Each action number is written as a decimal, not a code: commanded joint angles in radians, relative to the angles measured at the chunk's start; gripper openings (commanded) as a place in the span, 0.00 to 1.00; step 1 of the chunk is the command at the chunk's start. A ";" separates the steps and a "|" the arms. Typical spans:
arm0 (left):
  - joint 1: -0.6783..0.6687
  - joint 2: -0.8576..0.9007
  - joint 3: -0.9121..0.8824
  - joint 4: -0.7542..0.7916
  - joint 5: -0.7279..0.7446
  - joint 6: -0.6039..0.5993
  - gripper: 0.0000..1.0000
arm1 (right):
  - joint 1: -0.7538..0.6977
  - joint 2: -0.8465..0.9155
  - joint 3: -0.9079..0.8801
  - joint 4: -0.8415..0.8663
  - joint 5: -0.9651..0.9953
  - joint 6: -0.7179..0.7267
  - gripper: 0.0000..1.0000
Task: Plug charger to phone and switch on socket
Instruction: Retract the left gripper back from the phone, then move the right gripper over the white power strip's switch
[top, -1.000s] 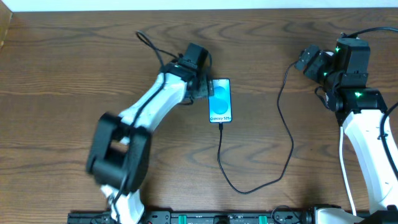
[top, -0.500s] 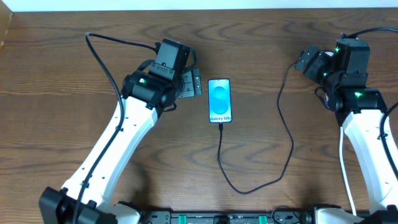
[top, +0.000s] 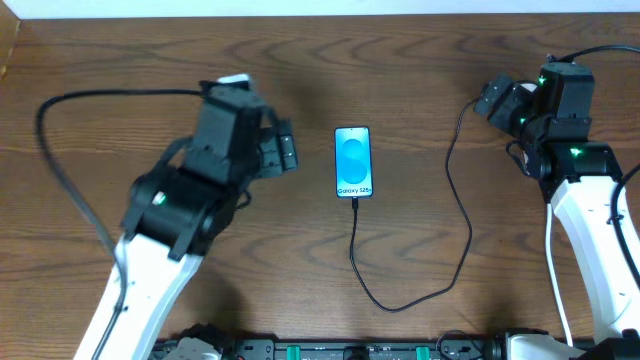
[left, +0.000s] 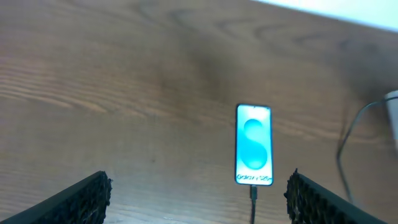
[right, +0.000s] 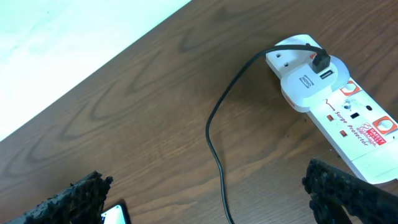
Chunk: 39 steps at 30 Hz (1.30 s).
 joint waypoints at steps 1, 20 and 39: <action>0.008 -0.051 0.006 -0.007 -0.020 0.017 0.90 | -0.003 -0.005 0.006 -0.002 0.002 -0.014 0.99; 0.008 -0.028 0.006 -0.026 -0.020 0.016 0.90 | -0.021 -0.005 0.006 0.031 0.000 -0.169 0.99; 0.008 -0.028 0.006 -0.026 -0.020 0.016 0.90 | -0.323 0.054 0.377 -0.304 -0.259 -0.404 0.99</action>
